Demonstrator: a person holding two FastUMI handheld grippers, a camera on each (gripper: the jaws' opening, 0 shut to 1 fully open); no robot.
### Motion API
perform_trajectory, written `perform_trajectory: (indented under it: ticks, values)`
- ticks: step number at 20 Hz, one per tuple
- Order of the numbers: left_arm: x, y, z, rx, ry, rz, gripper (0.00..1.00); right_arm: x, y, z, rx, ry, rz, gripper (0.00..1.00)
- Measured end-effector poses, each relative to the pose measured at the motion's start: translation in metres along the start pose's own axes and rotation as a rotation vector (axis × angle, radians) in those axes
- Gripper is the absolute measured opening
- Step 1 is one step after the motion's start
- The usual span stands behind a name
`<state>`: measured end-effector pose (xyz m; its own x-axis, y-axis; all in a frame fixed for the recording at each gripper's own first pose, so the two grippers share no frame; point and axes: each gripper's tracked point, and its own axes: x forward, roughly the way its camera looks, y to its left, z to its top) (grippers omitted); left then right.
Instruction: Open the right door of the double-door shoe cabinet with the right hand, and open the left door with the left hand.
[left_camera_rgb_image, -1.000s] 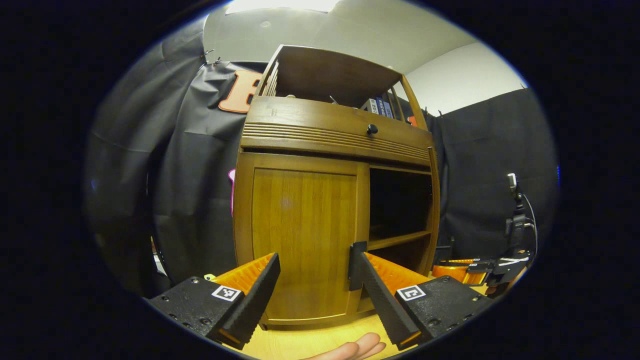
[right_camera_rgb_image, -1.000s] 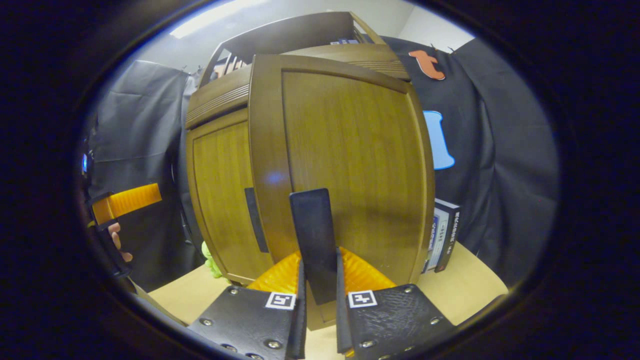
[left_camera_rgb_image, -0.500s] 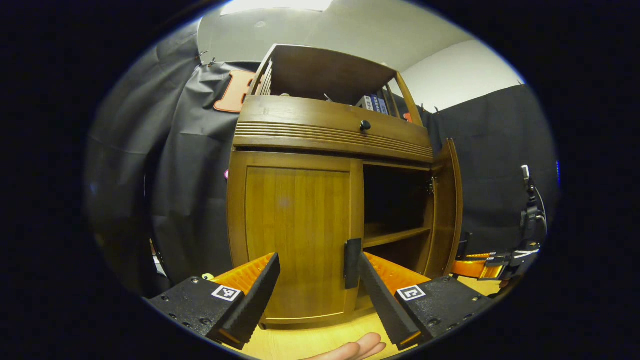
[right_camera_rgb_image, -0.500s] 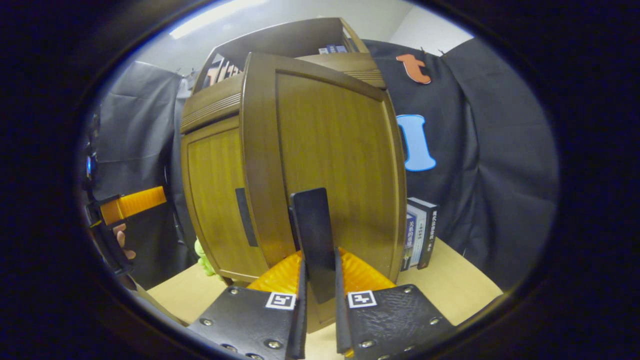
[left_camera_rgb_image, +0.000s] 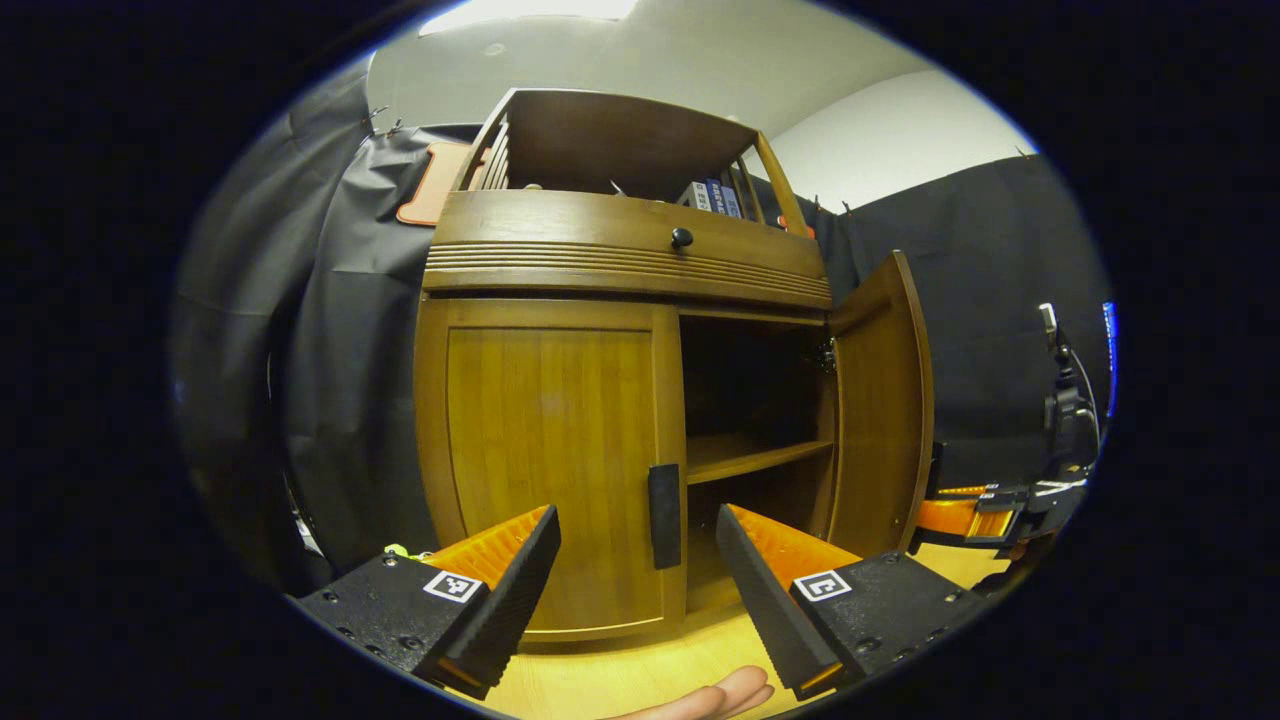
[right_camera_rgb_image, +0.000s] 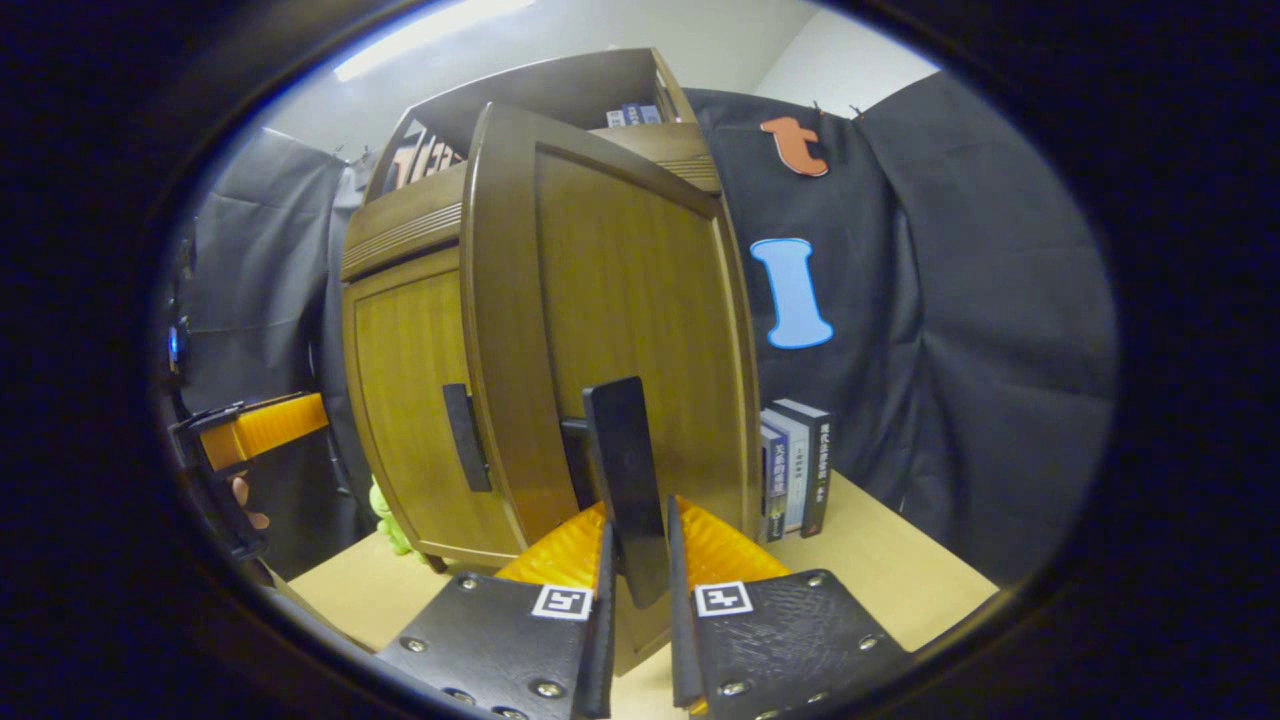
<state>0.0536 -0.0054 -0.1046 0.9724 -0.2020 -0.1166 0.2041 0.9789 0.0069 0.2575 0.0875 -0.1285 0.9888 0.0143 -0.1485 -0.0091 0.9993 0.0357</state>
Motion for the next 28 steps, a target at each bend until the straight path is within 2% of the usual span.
perform_trajectory:
  ticks: [4, 6, 7, 9, 10, 12, 16, 20, 21, 28]
  values:
    - [0.003, -0.008, -0.007, 0.014, 0.015, -0.009, 0.96, -0.002, -0.037, 0.009, -0.059, -0.041, -0.139, 0.23]
    - [0.005, -0.007, -0.009, 0.009, 0.021, 0.003, 0.96, -0.008, -0.060, 0.018, -0.136, -0.062, -0.214, 0.23]
    - [0.006, -0.005, -0.010, 0.005, 0.023, 0.008, 0.96, -0.002, -0.073, 0.017, -0.150, -0.062, -0.205, 0.17]
    - [0.009, -0.004, -0.010, 0.002, 0.023, 0.016, 0.93, -0.013, -0.074, 0.019, -0.057, -0.060, -0.161, 0.03]
    - [0.011, -0.004, -0.011, 0.000, 0.024, 0.021, 0.96, -0.009, -0.073, 0.019, -0.044, -0.059, -0.139, 0.03]
    - [0.013, -0.003, -0.013, -0.004, 0.029, 0.029, 0.93, -0.005, -0.076, 0.021, -0.055, -0.055, -0.122, 0.03]
    - [0.022, -0.005, -0.023, -0.008, 0.054, 0.036, 0.96, -0.007, -0.084, 0.019, -0.094, -0.036, -0.072, 0.03]
    - [0.034, 0.001, -0.031, -0.003, 0.073, 0.076, 0.96, -0.005, -0.082, 0.025, -0.083, -0.057, -0.034, 0.03]
    - [0.037, 0.003, -0.034, -0.004, 0.075, 0.084, 0.94, -0.004, -0.084, 0.026, -0.087, -0.065, -0.029, 0.04]
    - [0.086, 0.008, -0.066, -0.026, 0.112, 0.151, 0.94, 0.001, -0.081, 0.027, -0.079, -0.087, 0.027, 0.03]
